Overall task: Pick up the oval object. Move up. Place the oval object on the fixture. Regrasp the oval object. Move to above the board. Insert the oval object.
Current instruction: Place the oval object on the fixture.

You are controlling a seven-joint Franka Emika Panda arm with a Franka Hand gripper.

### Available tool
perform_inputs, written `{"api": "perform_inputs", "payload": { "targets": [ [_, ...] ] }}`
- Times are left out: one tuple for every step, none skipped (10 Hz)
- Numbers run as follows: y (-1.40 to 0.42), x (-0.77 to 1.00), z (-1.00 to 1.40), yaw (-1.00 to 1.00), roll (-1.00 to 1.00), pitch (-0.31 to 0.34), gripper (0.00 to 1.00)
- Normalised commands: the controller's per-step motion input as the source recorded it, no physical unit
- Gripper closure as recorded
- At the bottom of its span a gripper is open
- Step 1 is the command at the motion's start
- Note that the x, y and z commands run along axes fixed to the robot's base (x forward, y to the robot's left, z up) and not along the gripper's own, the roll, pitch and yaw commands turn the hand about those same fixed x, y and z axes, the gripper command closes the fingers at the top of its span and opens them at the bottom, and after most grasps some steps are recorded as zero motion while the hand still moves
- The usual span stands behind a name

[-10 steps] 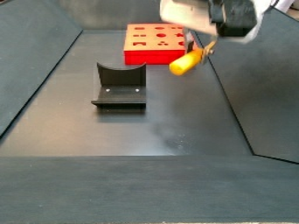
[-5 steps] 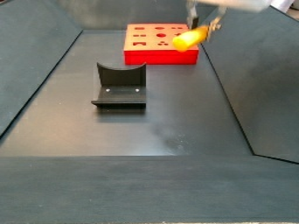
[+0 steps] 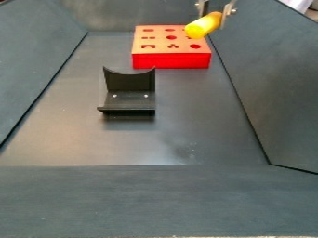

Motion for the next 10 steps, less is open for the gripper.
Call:
{"api": "perform_inputs", "payload": {
  "targets": [
    [0.07, 1.0, 0.0, 1.0, -0.03, 0.091, 1.0],
    [0.06, 1.0, 0.0, 1.0, -0.04, 0.114, 1.0],
    [0.06, 1.0, 0.0, 0.97, -0.05, 0.138, 1.0],
    [0.05, 1.0, 0.0, 0.64, -0.06, 0.125, 1.0],
    [0.05, 1.0, 0.0, 0.42, -0.06, 0.111, 1.0],
    [0.04, 1.0, 0.0, 0.27, -0.07, 0.108, 1.0],
    [0.04, 1.0, 0.0, 0.17, -0.07, 0.112, 1.0],
    [0.03, 1.0, 0.0, 0.09, -0.07, 0.117, 1.0],
    [0.03, 1.0, 0.0, 0.06, -0.07, 0.123, 1.0],
    [0.02, 1.0, 0.0, 0.05, -0.06, 0.136, 1.0]
  ]
}}
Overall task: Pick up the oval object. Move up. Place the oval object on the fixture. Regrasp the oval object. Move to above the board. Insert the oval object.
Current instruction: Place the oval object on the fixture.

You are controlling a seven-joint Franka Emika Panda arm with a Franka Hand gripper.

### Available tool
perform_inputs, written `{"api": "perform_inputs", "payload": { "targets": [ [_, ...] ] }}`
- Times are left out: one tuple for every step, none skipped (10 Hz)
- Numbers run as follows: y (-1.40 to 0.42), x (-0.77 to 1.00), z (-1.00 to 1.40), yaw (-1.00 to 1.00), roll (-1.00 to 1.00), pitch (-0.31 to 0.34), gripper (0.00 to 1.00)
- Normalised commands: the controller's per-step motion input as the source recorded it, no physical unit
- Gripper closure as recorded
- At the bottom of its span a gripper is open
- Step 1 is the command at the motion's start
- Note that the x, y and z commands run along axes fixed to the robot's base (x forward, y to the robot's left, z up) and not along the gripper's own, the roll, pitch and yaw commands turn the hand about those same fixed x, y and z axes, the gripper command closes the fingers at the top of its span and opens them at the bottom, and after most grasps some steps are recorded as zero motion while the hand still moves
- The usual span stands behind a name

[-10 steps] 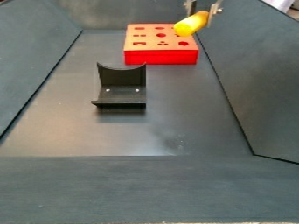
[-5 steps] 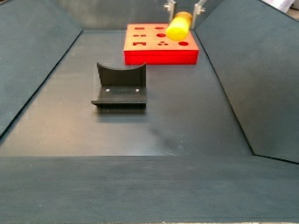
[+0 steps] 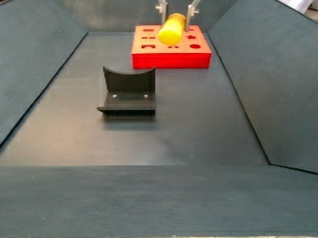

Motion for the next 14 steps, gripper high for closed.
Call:
{"api": "perform_inputs", "payload": {
  "targets": [
    [0.02, 1.0, 0.0, 0.04, -0.06, 0.141, 1.0],
    [0.01, 1.0, 0.0, 0.03, -0.06, 0.152, 1.0],
    [-0.06, 1.0, 0.01, 0.24, -1.0, 0.051, 1.0],
    [-0.04, 1.0, 0.01, 0.22, -1.0, 0.058, 1.0],
    [-0.02, 1.0, 0.01, 0.2, -1.0, 0.066, 1.0],
    [0.0, 0.99, 0.0, 0.18, -1.0, 0.09, 1.0],
    [0.03, 0.88, 0.0, 0.16, -1.0, 0.113, 1.0],
    [0.03, 0.79, -0.01, 0.14, -1.0, 0.127, 1.0],
    [0.04, 0.71, -0.01, 0.12, -1.0, 0.139, 1.0],
    [0.04, 0.62, -0.01, 0.09, -1.0, 0.151, 1.0],
    [0.05, 0.51, -0.01, 0.06, -1.0, 0.167, 1.0],
    [0.04, 0.42, -0.01, 0.03, -1.0, 0.18, 1.0],
    [0.05, 0.31, -0.02, -0.01, -1.0, 0.197, 1.0],
    [0.05, 0.26, -0.02, -0.03, -1.0, 0.207, 1.0]
  ]
}}
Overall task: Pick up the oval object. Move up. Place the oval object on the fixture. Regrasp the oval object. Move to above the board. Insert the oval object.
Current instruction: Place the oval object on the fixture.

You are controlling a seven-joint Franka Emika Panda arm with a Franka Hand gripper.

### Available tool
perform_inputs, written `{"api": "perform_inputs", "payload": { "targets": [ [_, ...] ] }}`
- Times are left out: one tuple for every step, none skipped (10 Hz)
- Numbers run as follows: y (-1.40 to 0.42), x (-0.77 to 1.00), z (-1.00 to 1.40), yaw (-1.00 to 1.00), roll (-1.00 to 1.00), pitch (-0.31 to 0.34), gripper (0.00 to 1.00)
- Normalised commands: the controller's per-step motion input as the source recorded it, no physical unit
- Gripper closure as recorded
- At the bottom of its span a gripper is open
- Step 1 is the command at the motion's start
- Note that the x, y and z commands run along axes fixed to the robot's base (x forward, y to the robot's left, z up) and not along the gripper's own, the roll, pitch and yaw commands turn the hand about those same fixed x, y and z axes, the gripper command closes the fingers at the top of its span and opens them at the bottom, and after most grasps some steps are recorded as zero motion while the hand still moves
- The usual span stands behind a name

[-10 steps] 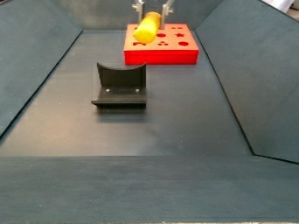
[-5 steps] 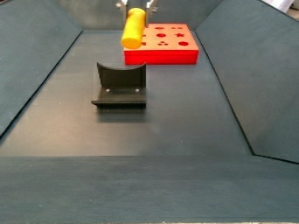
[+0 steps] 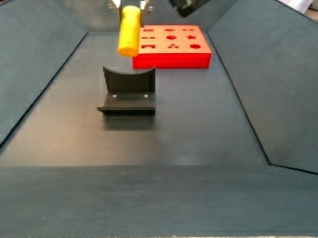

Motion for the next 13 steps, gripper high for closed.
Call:
{"api": "perform_inputs", "payload": {
  "targets": [
    [0.05, 0.16, -0.02, -0.08, -0.91, 0.203, 1.0],
    [0.05, 0.11, -0.02, -0.1, -0.8, 0.187, 1.0],
    [0.05, 0.06, -0.01, -0.14, -0.51, 0.116, 1.0],
    [0.04, 0.06, -0.02, -0.15, -0.4, 0.092, 1.0],
    [0.03, 0.06, -0.01, -0.14, -0.21, 0.06, 1.0],
    [0.13, 0.13, -1.0, -0.12, -1.0, 0.154, 1.0],
    [0.14, 0.13, -1.0, -0.13, -1.0, 0.132, 1.0],
    [0.14, 0.14, -1.0, -0.15, -0.99, 0.154, 1.0],
    [0.14, 0.16, -1.0, -0.16, -0.84, 0.141, 1.0],
    [0.14, 0.16, -1.0, -0.17, -0.62, 0.105, 1.0],
    [0.14, 0.16, -1.0, -0.18, -0.46, 0.073, 1.0],
    [0.14, 0.17, -1.0, -0.17, -0.29, 0.05, 1.0],
    [0.13, 0.18, -1.0, -0.16, -0.19, 0.019, 1.0]
  ]
}}
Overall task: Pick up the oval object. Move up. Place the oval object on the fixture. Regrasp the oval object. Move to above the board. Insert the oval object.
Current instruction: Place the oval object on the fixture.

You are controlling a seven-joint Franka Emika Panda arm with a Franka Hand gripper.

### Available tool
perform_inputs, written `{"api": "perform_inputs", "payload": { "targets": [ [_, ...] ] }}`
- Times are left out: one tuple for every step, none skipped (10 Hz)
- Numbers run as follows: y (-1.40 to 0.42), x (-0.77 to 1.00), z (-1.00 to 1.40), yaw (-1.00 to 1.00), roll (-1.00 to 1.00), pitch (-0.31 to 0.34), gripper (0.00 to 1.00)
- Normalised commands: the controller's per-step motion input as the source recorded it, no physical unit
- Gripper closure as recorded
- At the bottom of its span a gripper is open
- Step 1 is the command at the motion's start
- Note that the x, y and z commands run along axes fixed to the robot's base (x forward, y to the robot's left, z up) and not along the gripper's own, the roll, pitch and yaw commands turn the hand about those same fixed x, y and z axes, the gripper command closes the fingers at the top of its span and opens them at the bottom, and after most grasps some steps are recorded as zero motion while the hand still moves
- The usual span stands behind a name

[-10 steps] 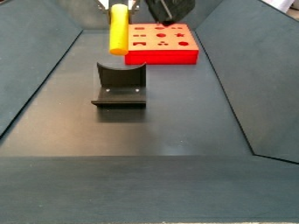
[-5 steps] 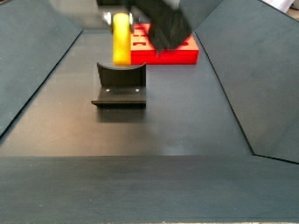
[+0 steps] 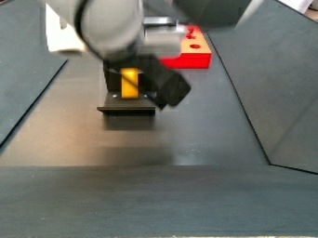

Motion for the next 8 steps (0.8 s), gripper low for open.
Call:
{"api": "perform_inputs", "payload": {
  "targets": [
    [0.12, 0.16, -0.86, -0.15, -0.16, -0.002, 1.0],
    [0.09, 0.13, -0.67, -0.13, -0.15, -0.014, 1.0],
    [0.08, 0.1, -0.44, -0.11, -0.13, -0.028, 1.0],
    [0.11, 0.08, -0.37, -0.09, -0.1, -0.047, 1.0],
    [0.12, 0.07, -0.35, -0.09, -0.1, -0.053, 1.0],
    [0.12, 0.07, -0.35, -0.08, -0.1, -0.053, 1.0],
    [0.12, 0.06, -0.35, -0.07, -0.1, -0.052, 1.0],
    [0.0, 0.0, 0.0, 0.0, 0.0, 0.0, 0.0]
  ]
}}
